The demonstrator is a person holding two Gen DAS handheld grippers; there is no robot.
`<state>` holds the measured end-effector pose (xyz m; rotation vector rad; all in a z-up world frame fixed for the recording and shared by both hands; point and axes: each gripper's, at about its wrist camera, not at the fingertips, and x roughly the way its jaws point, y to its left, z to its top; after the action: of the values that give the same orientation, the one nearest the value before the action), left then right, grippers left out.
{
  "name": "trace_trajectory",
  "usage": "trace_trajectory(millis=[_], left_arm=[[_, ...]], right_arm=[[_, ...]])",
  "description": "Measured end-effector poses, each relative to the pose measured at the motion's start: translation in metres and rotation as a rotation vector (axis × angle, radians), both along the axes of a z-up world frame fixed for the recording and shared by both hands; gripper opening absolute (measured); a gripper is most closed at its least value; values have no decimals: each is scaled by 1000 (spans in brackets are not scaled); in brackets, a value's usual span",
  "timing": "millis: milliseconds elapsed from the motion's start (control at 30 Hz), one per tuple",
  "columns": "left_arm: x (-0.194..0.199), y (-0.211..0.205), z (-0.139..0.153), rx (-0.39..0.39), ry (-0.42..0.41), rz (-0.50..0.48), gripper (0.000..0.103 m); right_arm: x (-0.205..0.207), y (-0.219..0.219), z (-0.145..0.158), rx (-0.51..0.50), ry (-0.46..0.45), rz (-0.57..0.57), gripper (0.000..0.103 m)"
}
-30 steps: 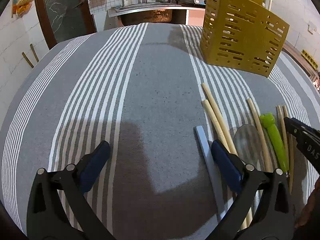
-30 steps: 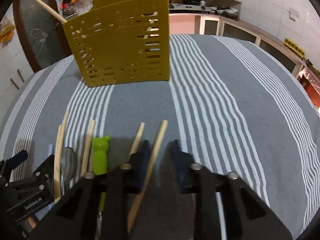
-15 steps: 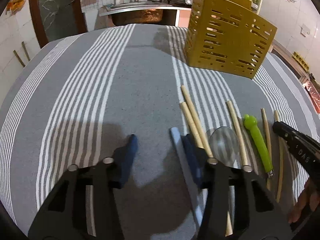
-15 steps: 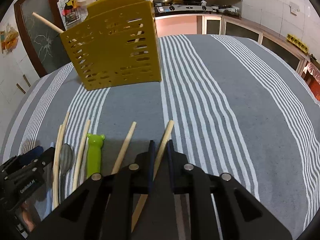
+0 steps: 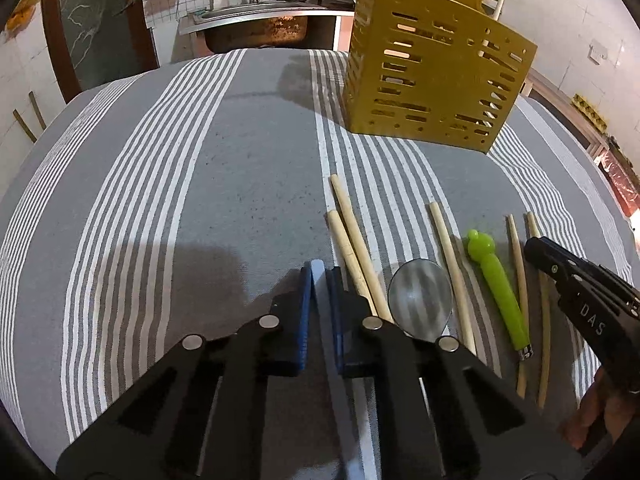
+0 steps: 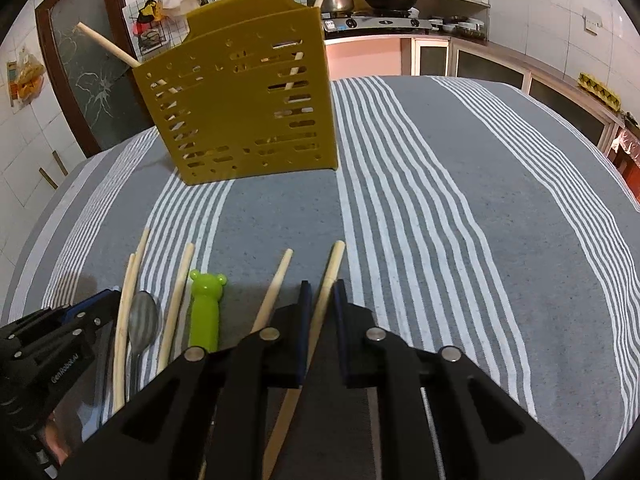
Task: Organize utensils
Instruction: 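Grasp the light-blue spatula with the left tool while the right tool grasps a chopstick, then carry the spatula with the left tool while the right tool carries its chopstick over the holder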
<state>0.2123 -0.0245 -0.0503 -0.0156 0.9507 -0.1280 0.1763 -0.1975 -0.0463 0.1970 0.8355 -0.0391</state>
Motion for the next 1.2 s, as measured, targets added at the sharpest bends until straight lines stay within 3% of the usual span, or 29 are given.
trace_trajectory(millis=[400, 867, 1200], left_arm=[[-4, 11, 4, -36, -18, 22, 6], [-47, 31, 68, -109, -274, 61, 6], [-73, 34, 86, -116, -374, 70, 6]], right_arm=[[-9, -6, 22, 10, -59, -1, 10], [-53, -30, 83, 37, -252, -16, 7], [-78, -30, 104, 30, -359, -10, 6]])
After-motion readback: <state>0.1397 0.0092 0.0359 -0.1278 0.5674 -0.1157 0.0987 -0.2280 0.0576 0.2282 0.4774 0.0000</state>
